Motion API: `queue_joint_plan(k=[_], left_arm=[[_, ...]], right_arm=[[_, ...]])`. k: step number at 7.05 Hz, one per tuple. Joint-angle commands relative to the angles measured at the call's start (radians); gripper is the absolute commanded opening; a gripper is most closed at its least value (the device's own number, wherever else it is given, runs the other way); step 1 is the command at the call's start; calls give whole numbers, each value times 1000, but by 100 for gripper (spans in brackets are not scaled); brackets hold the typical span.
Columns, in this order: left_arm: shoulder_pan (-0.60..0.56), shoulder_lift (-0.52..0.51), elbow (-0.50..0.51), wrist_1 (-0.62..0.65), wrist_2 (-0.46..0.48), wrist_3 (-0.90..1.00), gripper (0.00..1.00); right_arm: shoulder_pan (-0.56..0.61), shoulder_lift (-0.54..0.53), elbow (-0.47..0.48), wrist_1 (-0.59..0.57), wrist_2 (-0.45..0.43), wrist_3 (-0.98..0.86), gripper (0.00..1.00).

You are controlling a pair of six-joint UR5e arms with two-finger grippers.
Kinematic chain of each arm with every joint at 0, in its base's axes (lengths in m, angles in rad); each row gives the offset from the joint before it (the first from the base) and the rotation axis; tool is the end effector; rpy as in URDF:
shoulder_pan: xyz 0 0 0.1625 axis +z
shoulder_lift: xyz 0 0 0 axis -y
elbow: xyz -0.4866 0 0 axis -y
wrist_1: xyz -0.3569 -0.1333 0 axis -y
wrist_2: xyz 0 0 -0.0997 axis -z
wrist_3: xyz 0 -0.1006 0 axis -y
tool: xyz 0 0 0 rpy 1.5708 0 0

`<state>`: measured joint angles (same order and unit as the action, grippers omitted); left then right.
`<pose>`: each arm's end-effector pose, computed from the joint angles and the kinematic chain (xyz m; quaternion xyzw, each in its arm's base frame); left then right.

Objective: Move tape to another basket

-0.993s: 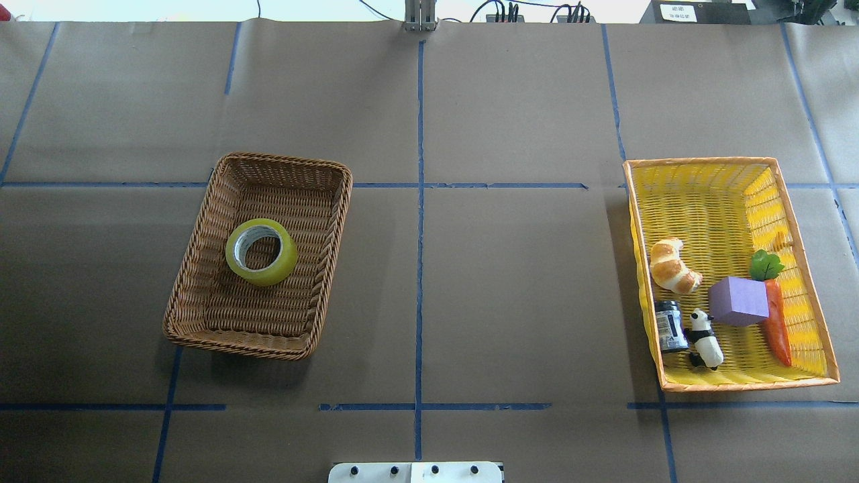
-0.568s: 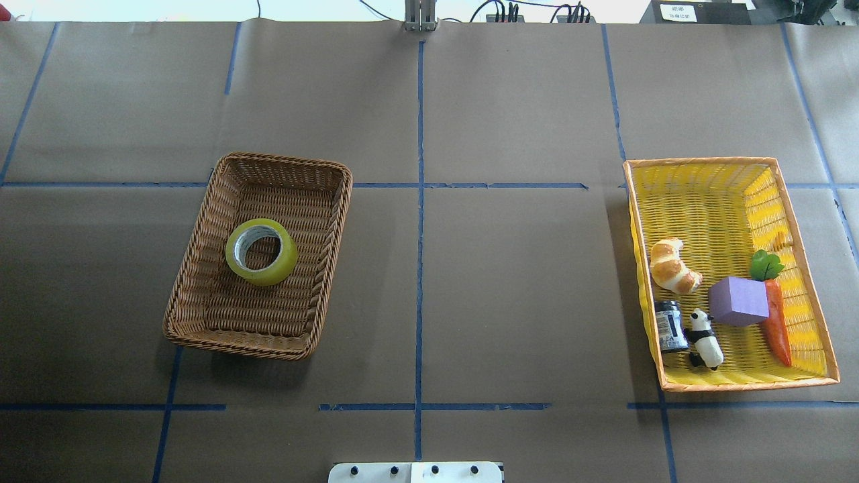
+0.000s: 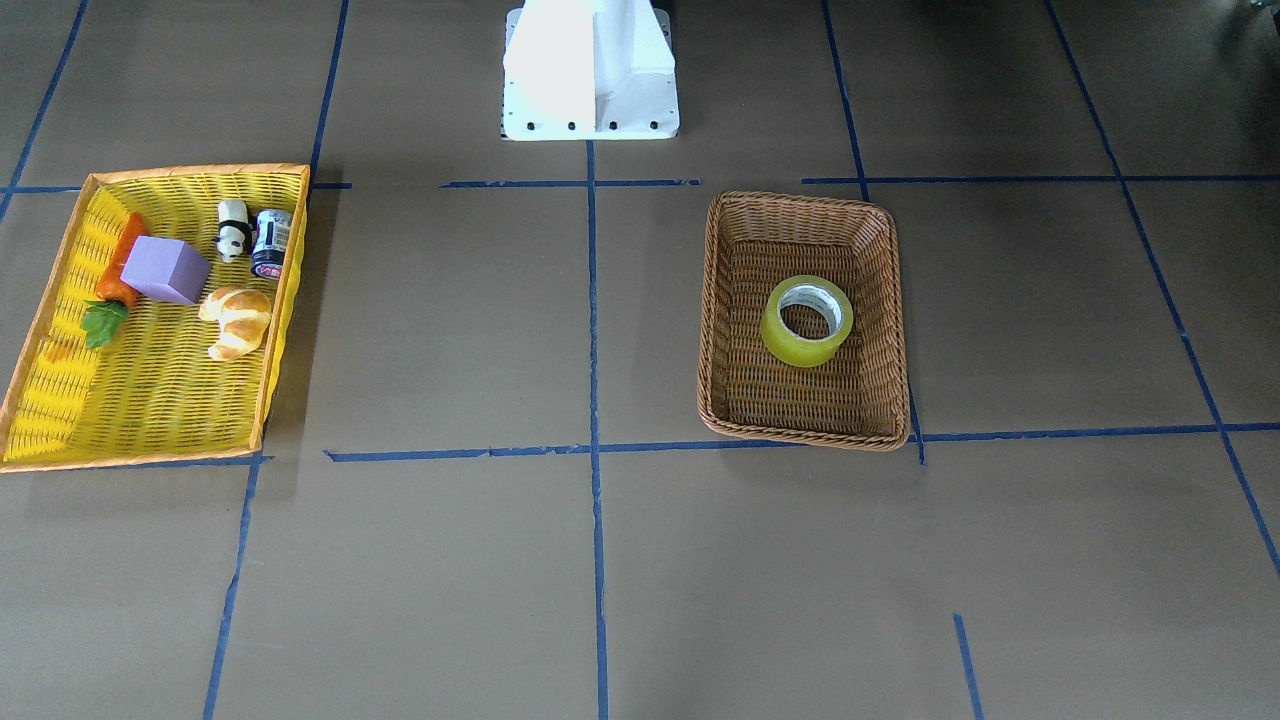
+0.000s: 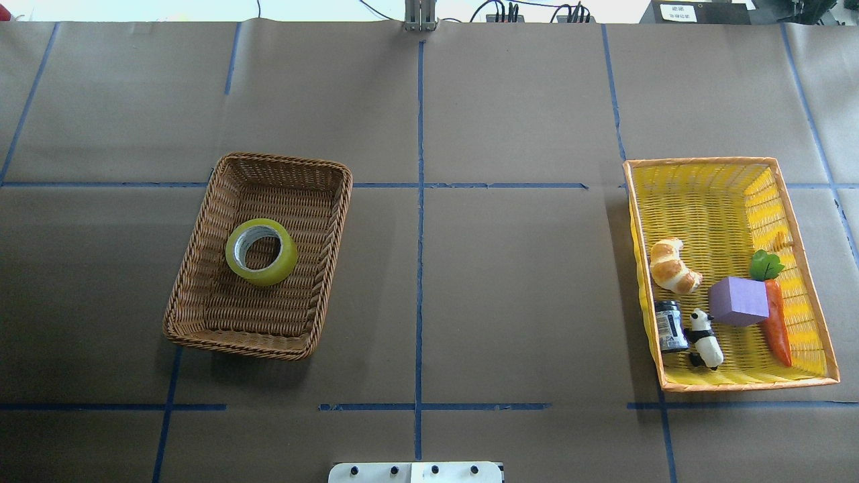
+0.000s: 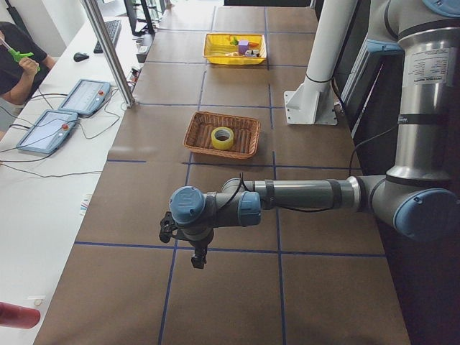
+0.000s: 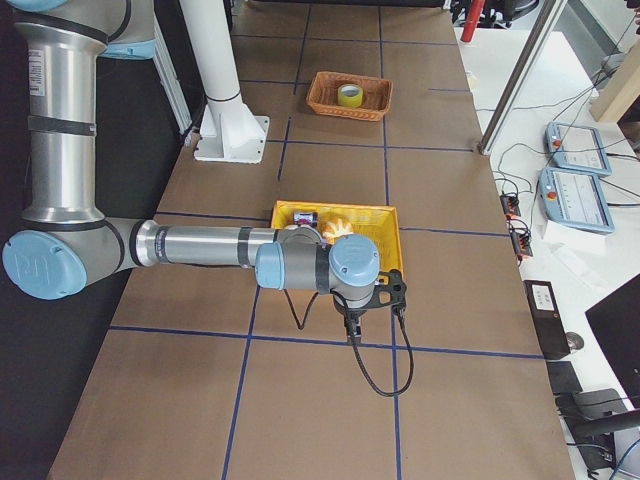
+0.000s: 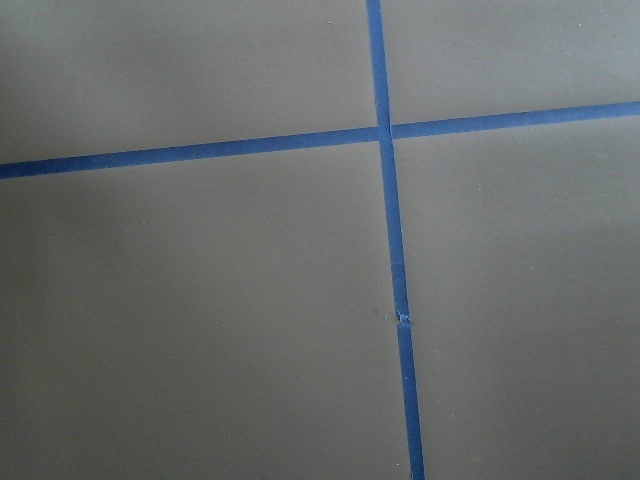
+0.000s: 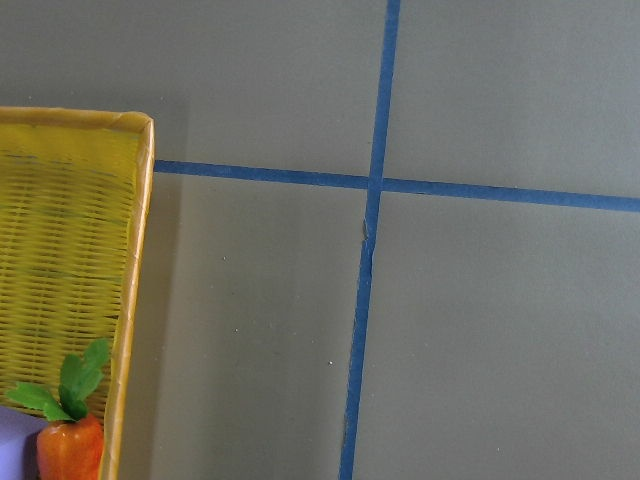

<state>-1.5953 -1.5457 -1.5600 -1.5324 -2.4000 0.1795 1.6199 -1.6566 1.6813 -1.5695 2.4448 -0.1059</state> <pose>-0.0699 -0.4373 0.7369 0.0072 0.4039 0.0559 0.9131 0.0765 -0.4132 0.7004 0.0445 -0.4210 -0.0312 0.9054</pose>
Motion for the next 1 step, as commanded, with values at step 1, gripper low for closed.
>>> queue_joint_plan(k=[1], left_arm=[[0,-2,0,0,-1,0,100]], right_arm=[[0,-5,2,2,-3,-2,100]])
